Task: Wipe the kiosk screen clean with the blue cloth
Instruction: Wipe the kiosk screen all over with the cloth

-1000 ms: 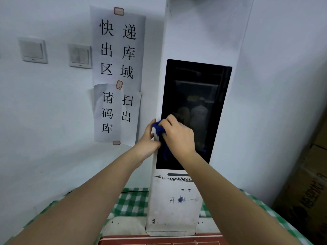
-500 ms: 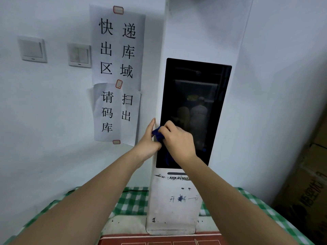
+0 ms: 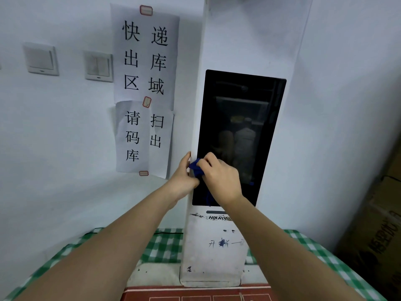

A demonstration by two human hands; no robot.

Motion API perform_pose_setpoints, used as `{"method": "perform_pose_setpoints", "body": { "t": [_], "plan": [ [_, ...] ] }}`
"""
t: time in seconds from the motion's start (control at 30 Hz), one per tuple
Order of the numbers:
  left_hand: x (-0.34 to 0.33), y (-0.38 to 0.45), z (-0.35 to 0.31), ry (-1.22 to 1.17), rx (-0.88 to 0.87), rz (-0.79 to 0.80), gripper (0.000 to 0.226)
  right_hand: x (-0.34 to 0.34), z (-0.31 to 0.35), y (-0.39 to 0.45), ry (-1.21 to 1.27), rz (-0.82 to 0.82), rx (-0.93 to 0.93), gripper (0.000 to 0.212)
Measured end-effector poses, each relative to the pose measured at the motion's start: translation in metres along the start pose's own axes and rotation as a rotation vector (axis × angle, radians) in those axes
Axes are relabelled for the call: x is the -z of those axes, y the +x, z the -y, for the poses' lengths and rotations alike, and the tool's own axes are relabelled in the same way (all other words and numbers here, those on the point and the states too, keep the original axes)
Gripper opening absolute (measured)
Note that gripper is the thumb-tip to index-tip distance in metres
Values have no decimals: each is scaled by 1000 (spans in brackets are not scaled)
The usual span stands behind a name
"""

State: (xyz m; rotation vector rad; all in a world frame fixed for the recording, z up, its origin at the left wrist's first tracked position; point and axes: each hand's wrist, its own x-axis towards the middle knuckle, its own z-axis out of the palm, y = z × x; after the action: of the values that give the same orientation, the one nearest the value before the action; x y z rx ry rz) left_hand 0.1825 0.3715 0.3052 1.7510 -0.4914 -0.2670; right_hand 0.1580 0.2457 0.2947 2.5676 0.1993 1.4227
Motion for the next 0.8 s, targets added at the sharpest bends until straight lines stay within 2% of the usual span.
{"method": "perform_pose_setpoints", "body": {
  "t": [0.17, 0.5, 0.67, 0.8],
  "plan": [
    [-3, -3, -1, -56, 29, 22, 95, 18, -9, 27, 54, -114, -170, 25],
    [-4, -5, -2, -25, 31, 11, 93, 3, -2, 2, 20, 10, 9, 32],
    [-7, -5, -3, -53, 10, 19, 94, 21, -16, 20, 48, -93, -173, 25],
    [-10, -4, -2, -45, 4, -5, 94, 3, -7, 0, 6, -44, -104, 30]
  ]
}}
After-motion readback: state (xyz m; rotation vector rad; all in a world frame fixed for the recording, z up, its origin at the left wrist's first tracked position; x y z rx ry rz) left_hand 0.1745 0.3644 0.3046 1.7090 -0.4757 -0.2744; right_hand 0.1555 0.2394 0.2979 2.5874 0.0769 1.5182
